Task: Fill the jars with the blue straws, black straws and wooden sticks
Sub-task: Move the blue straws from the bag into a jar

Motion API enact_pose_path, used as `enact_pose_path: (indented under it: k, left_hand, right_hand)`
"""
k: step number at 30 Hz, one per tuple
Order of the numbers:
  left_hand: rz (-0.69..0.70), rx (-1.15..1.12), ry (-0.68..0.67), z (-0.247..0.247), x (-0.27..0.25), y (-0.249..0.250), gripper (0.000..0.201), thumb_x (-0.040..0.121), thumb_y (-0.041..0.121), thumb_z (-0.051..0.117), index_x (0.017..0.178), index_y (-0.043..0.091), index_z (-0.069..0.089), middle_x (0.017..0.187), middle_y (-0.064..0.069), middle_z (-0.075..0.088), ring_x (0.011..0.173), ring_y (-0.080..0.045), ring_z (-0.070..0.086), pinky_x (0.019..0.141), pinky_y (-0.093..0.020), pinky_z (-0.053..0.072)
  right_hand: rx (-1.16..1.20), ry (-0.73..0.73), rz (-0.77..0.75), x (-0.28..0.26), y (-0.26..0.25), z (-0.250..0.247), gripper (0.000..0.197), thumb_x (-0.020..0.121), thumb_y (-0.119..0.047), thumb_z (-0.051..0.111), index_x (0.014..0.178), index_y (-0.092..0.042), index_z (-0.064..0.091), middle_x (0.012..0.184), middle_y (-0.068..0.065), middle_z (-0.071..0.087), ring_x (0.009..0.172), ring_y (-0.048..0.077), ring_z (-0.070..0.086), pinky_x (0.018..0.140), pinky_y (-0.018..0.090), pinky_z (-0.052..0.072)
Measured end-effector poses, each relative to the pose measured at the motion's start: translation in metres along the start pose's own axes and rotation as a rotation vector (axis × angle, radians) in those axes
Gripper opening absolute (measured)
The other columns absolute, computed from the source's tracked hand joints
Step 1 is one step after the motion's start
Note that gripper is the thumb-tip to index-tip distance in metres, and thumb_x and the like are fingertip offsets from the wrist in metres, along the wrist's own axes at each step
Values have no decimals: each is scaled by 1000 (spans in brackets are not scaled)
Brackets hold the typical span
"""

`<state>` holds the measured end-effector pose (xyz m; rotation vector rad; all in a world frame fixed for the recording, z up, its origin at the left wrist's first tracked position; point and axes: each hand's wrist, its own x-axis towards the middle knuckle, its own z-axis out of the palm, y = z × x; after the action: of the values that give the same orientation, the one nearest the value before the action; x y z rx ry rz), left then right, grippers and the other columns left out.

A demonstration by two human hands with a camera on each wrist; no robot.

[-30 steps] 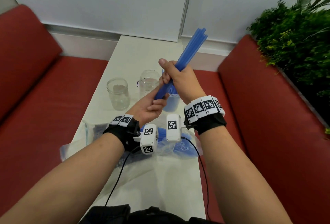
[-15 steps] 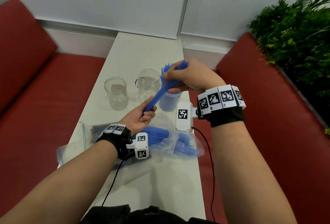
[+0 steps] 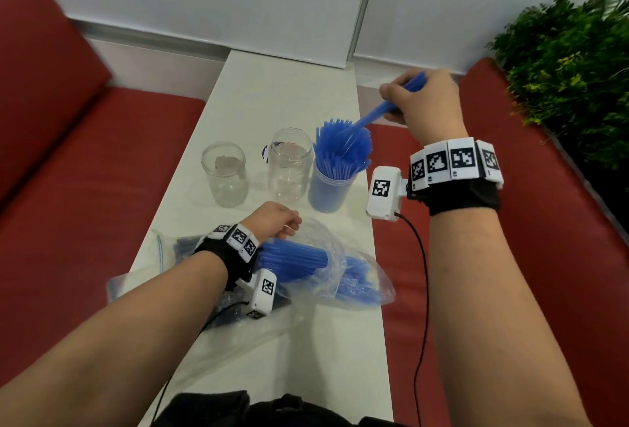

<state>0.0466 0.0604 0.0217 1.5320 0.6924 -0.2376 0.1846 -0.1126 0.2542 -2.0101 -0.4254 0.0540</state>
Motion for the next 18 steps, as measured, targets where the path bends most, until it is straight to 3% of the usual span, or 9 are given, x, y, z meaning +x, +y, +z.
enact_pose_path:
  k: [4,7,9,11,13,16,18]
  left_hand:
    - [110,514,-17,8,8,-12,19,91,17,63,99,3,74,99,-10,72,89,-21,66,81,-29,52]
    - [193,819,-97,15,9,-14,21,92,20,61,104,8,73,108,-5,71,101,-21,64,84,-24,46]
    - [231,1020,-172,19,13,-16,29,92,28,62,114,10,68,115,-5,66,107,-23,60,90,-28,45]
    - [259,1208,-242,22,18,-19,43,88,38,66,121,10,61,119,-7,62,110,-27,58,92,-36,47]
    - [300,1393,-289,23,22,-24,51,82,44,70,120,12,58,118,-8,60,108,-29,59,88,-39,49]
    - [341,1615,-323,25,25,-31,48,85,43,68,123,15,57,120,-6,59,109,-28,58,89,-42,49]
    - [376,1693,-311,25,26,-32,41,89,37,64,123,16,58,121,-6,59,110,-28,59,91,-43,49]
  right_hand:
    - [-112,-5,37,12,28,21,10,91,-9,69,88,0,70,86,23,73,80,35,74,81,47,61]
    - [-153,-68,90,24,51,43,10,92,-12,70,83,-6,68,76,14,68,63,21,68,74,37,63]
    - [-194,-124,127,32,67,61,10,92,-12,70,83,-7,67,75,13,67,59,20,65,67,34,61]
    - [-235,-162,170,38,84,78,10,91,-13,71,87,-4,70,81,13,67,63,24,66,67,35,60]
    - [-296,-195,186,44,101,93,13,89,-17,74,91,-4,73,87,11,69,75,26,68,75,39,60]
    - [-332,-173,178,49,118,104,22,85,-26,80,98,-9,73,97,3,69,89,20,65,76,29,49]
    - [-310,-82,137,48,123,106,35,82,-32,81,110,-16,66,105,-3,64,90,17,61,75,30,46]
